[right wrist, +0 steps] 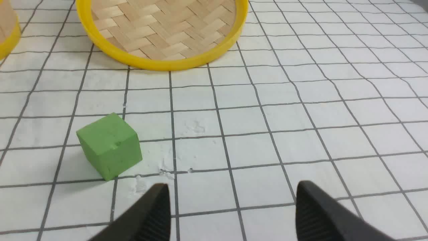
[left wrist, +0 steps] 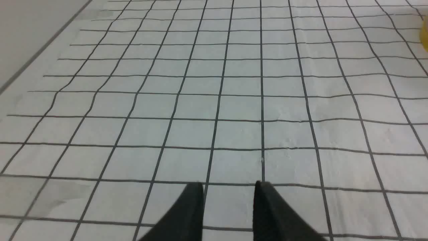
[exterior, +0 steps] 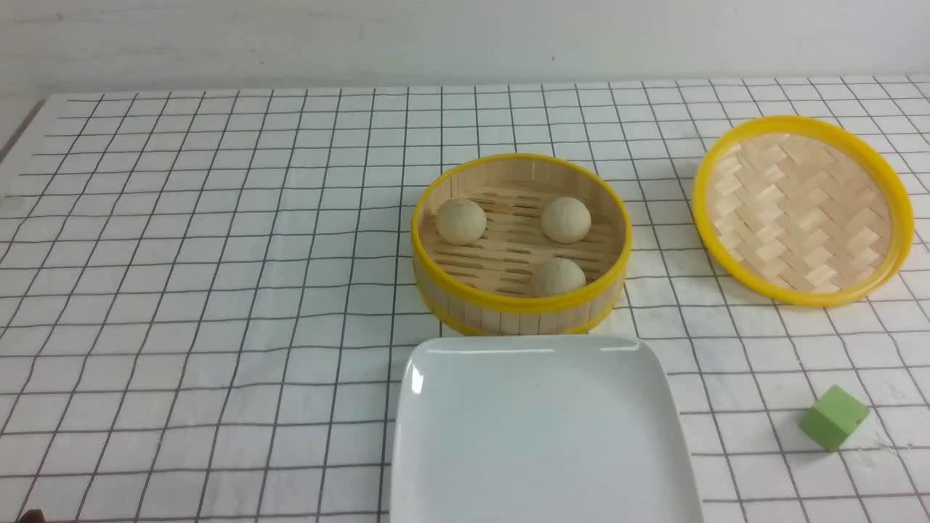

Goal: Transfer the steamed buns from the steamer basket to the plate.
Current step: Use the right arm to grab the steamed stuffed bun that is closest to it

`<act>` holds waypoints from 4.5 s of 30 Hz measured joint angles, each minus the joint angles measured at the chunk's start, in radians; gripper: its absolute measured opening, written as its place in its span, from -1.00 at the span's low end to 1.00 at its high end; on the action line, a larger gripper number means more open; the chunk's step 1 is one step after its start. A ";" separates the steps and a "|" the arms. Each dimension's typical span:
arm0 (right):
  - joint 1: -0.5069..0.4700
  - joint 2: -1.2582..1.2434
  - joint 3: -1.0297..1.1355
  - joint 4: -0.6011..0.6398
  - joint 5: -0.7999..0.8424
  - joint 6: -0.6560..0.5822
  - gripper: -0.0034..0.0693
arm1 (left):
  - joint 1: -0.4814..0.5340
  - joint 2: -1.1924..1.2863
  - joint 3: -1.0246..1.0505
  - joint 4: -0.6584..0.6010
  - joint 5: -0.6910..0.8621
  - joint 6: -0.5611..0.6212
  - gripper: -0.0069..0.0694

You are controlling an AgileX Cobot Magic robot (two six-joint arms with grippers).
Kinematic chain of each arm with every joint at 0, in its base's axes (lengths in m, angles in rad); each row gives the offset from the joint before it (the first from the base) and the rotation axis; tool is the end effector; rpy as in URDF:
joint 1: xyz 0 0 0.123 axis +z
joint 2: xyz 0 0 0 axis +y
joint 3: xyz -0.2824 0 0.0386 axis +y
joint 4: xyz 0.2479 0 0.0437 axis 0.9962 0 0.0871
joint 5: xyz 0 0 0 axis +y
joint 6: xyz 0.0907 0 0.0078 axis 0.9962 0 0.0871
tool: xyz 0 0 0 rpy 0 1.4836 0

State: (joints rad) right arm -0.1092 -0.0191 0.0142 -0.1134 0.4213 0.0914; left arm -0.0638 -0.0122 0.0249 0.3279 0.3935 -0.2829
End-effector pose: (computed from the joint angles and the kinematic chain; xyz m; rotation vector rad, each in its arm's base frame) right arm 0.0499 -0.0097 0.1718 0.1236 1.8952 -0.1264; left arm 0.0525 0.0080 0.1719 -0.0056 1.8693 0.0866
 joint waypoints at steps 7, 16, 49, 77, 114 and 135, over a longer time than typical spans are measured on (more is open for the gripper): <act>0.000 0.000 0.000 0.000 0.000 0.000 0.45 | 0.000 0.000 0.000 0.000 0.000 0.000 -0.18; 0.000 0.000 0.000 0.000 0.000 0.000 0.45 | 0.000 0.000 0.000 0.000 0.000 0.000 -0.18; -0.001 0.000 -0.057 0.034 -0.051 0.179 0.45 | 0.000 0.000 0.000 0.000 0.000 0.000 -0.18; -0.002 0.000 -0.435 0.129 0.098 0.196 0.45 | 0.000 0.000 0.000 0.000 0.000 0.000 -0.18; -0.002 0.000 -0.436 0.433 0.298 -0.060 0.45 | 0.000 0.000 0.003 -0.148 -0.162 -0.339 -0.18; -0.002 0.002 -0.444 0.561 0.469 -0.262 0.45 | -0.077 0.000 -0.006 -0.223 -0.170 -0.523 0.25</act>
State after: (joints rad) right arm -0.1110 -0.0166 -0.4298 0.4479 0.8904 -0.1704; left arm -0.1405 -0.0122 0.0188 0.1049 0.2240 -0.8060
